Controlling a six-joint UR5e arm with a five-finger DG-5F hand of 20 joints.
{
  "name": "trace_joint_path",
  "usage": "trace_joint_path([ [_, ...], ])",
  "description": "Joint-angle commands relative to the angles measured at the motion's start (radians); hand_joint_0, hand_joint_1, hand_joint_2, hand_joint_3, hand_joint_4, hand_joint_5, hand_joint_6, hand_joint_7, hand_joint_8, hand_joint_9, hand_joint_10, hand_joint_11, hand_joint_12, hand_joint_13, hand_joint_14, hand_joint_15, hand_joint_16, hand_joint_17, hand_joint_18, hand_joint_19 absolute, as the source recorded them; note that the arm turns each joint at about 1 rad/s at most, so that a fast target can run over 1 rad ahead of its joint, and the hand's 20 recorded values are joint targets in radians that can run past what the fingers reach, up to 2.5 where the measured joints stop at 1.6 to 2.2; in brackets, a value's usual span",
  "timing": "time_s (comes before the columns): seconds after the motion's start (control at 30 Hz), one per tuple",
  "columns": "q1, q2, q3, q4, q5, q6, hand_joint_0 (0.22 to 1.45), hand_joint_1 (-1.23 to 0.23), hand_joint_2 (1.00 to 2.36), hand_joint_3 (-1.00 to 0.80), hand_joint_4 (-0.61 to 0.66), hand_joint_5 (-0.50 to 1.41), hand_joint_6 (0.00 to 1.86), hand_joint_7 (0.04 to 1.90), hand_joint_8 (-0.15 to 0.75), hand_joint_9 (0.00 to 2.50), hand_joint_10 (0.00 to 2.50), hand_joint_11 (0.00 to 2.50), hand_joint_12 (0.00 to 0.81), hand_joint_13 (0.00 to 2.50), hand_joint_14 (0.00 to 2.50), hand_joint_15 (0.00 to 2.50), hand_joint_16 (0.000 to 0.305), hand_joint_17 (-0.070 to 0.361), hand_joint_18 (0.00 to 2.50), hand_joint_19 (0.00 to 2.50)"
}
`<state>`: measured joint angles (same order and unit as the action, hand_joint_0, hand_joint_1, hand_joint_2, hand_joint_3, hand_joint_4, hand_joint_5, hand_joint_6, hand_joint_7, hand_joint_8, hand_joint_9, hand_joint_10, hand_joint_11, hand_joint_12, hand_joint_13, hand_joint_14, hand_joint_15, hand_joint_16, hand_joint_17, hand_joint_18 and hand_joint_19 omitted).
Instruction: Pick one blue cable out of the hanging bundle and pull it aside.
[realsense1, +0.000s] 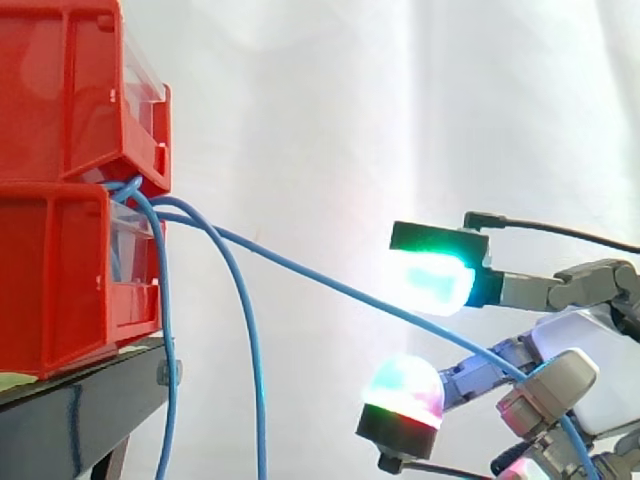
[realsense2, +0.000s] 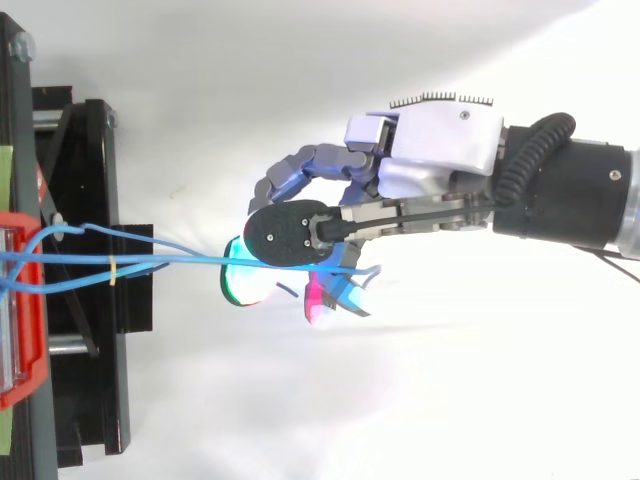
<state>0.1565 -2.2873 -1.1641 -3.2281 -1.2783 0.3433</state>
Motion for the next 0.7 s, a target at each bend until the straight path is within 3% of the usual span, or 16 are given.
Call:
trace_joint_path([
  [0.0,0.0,0.0,0.018,-0.047,-0.001,0.0,0.4,-0.49,1.0,-0.5,0.04,-0.09,0.91,0.81,0.317,1.47,0.02,1.25,0.404,1.06,0.02,0.64,0.064,0.144,0.86,0.46],
  [0.23,0.0,0.003,0.058,-0.137,-0.009,-0.003,0.41,-0.52,1.0,-0.5,0.04,-0.08,0.91,0.82,0.308,1.47,0.02,1.25,0.396,1.07,0.02,0.64,0.063,0.141,0.86,0.46],
  [0.47,0.0,0.019,0.064,-0.157,-0.01,-0.023,0.41,-0.53,1.0,-0.5,0.03,-0.08,0.91,0.81,0.307,1.47,0.02,1.23,0.393,1.06,0.02,0.65,0.063,0.141,0.86,0.46],
  [0.5,0.0,0.025,0.063,-0.154,-0.01,-0.063,0.41,-0.54,1.0,-0.5,0.04,-0.09,0.91,0.82,0.303,1.47,0.02,1.24,0.392,1.06,0.02,0.65,0.062,0.14,0.86,0.46],
  [0.67,0.0,0.029,0.063,-0.154,-0.01,-0.115,0.39,-0.55,1.0,-0.5,0.04,-0.08,0.91,0.82,0.312,1.47,0.02,1.24,0.4,1.07,0.02,0.64,0.064,0.145,0.88,0.46],
])
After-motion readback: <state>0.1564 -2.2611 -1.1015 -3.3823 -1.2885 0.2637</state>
